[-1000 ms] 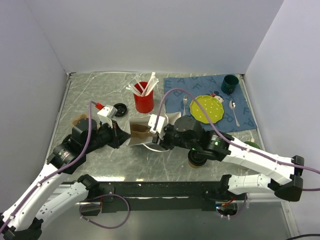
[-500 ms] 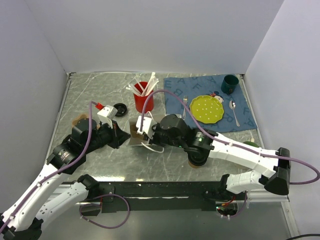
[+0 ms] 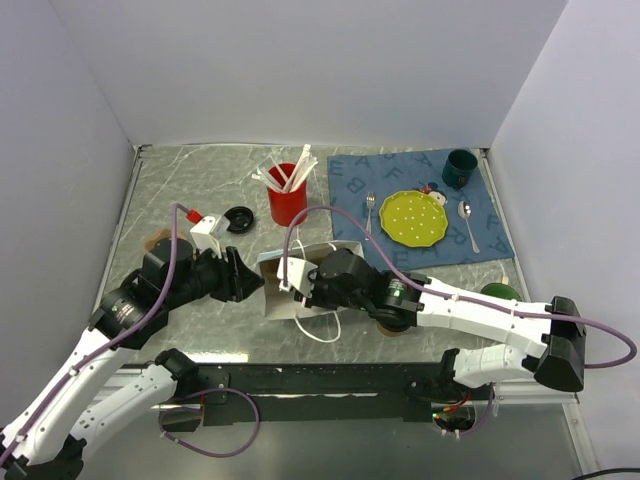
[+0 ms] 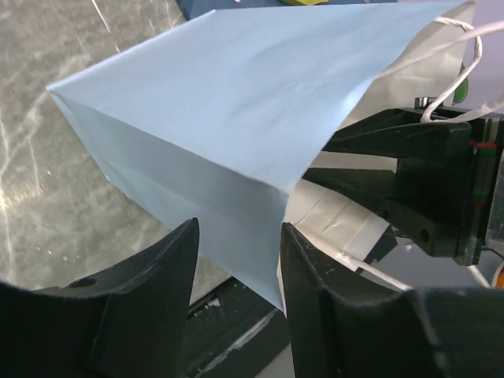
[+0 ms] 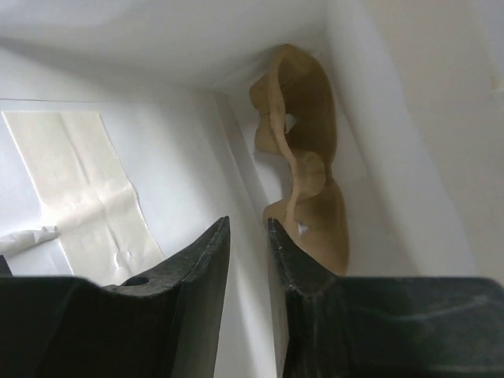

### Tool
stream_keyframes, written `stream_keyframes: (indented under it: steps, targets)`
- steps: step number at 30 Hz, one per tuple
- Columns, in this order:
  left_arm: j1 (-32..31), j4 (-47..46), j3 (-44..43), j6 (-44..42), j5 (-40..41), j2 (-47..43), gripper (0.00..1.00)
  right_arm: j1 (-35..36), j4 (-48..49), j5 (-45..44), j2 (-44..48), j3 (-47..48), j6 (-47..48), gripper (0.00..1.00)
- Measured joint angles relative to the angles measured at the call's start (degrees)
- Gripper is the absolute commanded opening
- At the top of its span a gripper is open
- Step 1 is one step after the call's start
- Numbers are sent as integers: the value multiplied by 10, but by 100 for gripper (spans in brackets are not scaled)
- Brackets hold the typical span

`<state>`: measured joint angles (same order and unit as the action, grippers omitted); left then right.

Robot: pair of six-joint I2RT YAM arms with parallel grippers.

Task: Pack the takeout coffee

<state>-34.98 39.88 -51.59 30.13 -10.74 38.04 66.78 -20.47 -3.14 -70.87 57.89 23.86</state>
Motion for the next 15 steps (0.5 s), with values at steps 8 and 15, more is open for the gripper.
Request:
stream_keyframes:
  steps: [8,15]
  targets:
    - [0,29,-4,21,-16,-11,26,19,13,0,8,-36,3,44]
    - [0,29,-10,24,-23,-3,3,18,11,12,-22,-27,27,48]
